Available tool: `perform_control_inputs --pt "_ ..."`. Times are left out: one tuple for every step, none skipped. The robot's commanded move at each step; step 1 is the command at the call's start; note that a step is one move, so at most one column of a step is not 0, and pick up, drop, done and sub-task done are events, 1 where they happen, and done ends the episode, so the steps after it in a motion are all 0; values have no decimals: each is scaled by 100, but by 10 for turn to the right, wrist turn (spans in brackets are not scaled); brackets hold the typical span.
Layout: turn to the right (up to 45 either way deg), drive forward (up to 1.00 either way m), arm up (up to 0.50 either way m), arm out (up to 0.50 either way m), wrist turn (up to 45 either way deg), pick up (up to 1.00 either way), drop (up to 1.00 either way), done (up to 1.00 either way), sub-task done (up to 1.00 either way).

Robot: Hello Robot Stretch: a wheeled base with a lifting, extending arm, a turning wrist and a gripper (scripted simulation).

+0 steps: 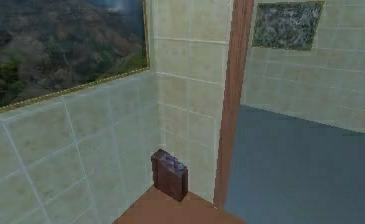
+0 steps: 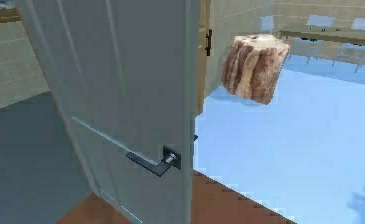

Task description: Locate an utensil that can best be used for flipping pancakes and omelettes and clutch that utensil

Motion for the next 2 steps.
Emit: perform_control_inputs --pt "210 0 0 0 0 0 0 0 0" --pt "0 60 0 0 0 0 0 0 0"
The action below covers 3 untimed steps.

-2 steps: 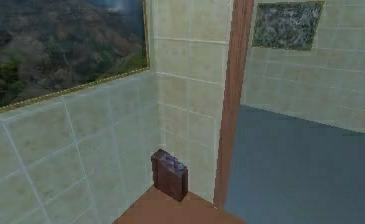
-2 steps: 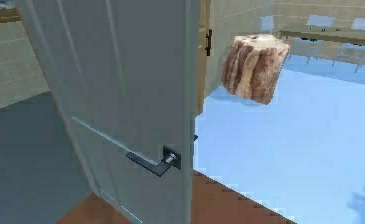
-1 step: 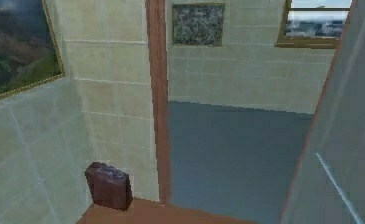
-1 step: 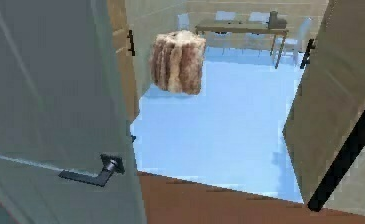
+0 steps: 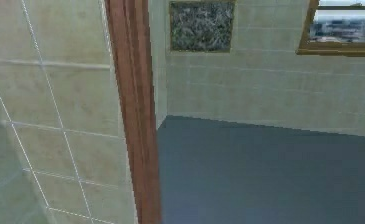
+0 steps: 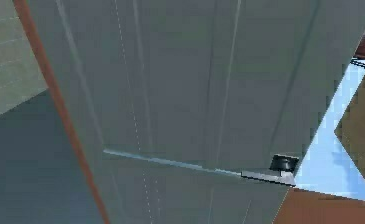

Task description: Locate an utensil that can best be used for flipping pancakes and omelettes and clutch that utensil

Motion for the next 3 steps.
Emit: perform_control_inputs --pt "330 0 0 0 0 0 0 0 0" --pt "0 80 0 0 0 0 0 0 0" --pt "360 0 0 0 0 0 0 0 0"
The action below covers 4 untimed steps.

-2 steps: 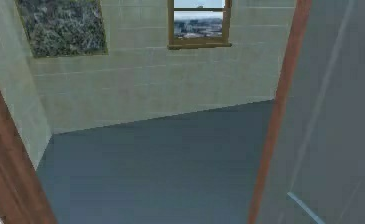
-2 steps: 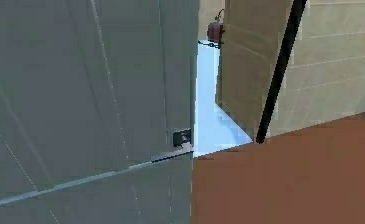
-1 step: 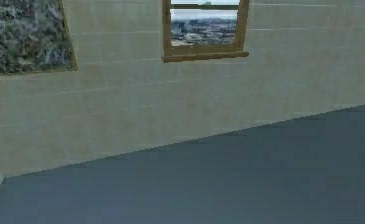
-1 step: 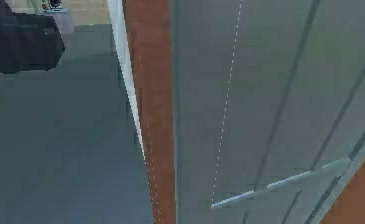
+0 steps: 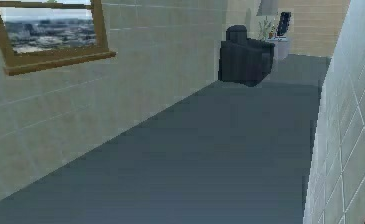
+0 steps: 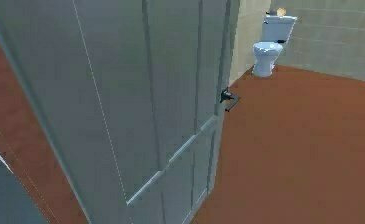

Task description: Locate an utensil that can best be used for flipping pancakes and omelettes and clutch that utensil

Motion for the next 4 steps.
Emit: perform_control_inputs --pt "0 75 0 0 0 0 0 0 0" --pt "330 0 0 0 0 0 0 0 0" --pt "0 100 0 0 0 0 0 0 0" --pt "0 100 0 0 0 0 0 0 0"
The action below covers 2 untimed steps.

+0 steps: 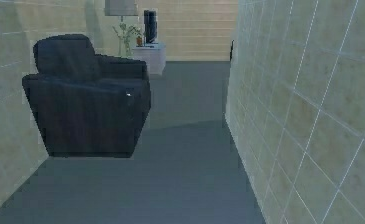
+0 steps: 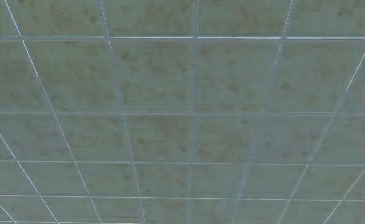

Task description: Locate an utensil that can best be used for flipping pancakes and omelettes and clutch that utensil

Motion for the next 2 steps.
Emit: perform_control_inputs --pt "0 100 0 0 0 0 0 0 0" --pt "0 100 0 0 0 0 0 0 0"
